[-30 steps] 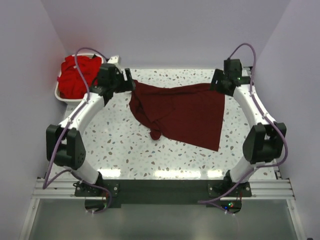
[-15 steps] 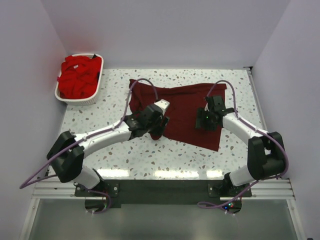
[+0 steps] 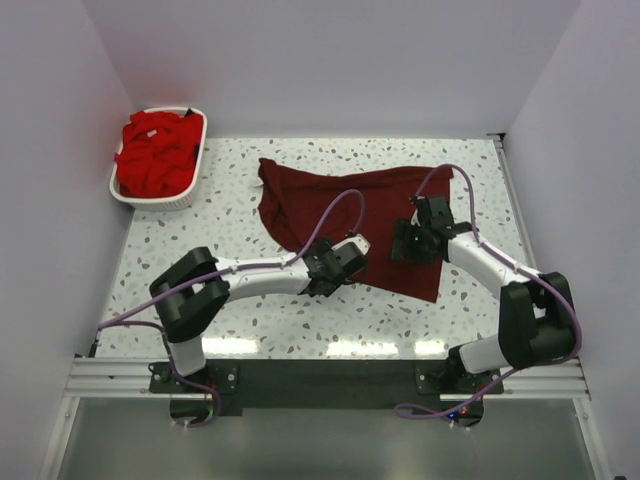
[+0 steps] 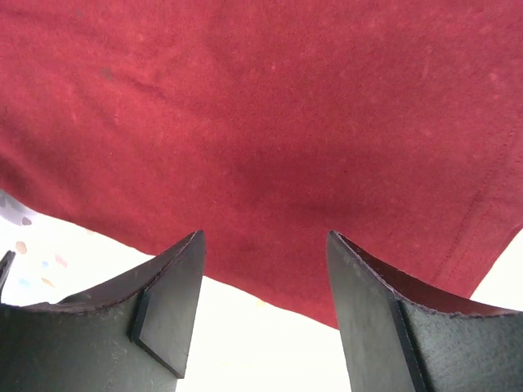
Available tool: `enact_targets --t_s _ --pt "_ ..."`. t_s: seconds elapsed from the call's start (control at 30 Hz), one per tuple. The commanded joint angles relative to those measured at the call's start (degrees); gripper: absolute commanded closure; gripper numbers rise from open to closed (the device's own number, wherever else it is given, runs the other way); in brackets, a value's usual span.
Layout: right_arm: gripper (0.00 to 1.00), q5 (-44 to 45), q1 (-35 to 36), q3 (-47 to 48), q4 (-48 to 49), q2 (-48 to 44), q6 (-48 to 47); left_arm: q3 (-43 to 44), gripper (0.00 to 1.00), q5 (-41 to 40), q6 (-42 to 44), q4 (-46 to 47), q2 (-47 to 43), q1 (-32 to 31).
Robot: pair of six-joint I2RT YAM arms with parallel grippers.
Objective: Fold and stack the t-shirts
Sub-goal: Flatten the tshirt out
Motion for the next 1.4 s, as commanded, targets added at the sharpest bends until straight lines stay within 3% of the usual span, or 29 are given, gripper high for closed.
enact_targets --t_s 0.0,0.13,0.77,0.97,1.2,1.37 --pt "0.35 1.65 -0.02 -0.68 1.84 -2.17 -0.38 1.96 0.32 -4.90 1.67 -0.77 1.77 -0.40" --pt "0.35 2.18 -0.11 -0.85 1.40 -2.61 -0.29 2.23 0.42 -4.91 2.02 -0.95 3.45 -0.75" --pt "0.35 2.71 -0.11 -1.56 1.75 -2.96 -0.21 3.54 0.49 -11.49 2.20 -1.30 9.86 -3.47" --pt "0.35 3.06 -0.11 -2.00 1.84 -3.13 -0.20 3.63 0.61 -12.64 1.85 -1.38 10.83 -3.56" --pt "0.35 4.38 -0.20 -2.52 2.37 -2.70 0.32 5.04 0.96 -15.36 -0.52 -6.30 8.47 -3.47" --pt "0.35 7.01 -0.28 -3.23 2.63 -0.59 1.73 7.23 1.00 -16.42 -2.11 -12.01 -0.12 -1.28"
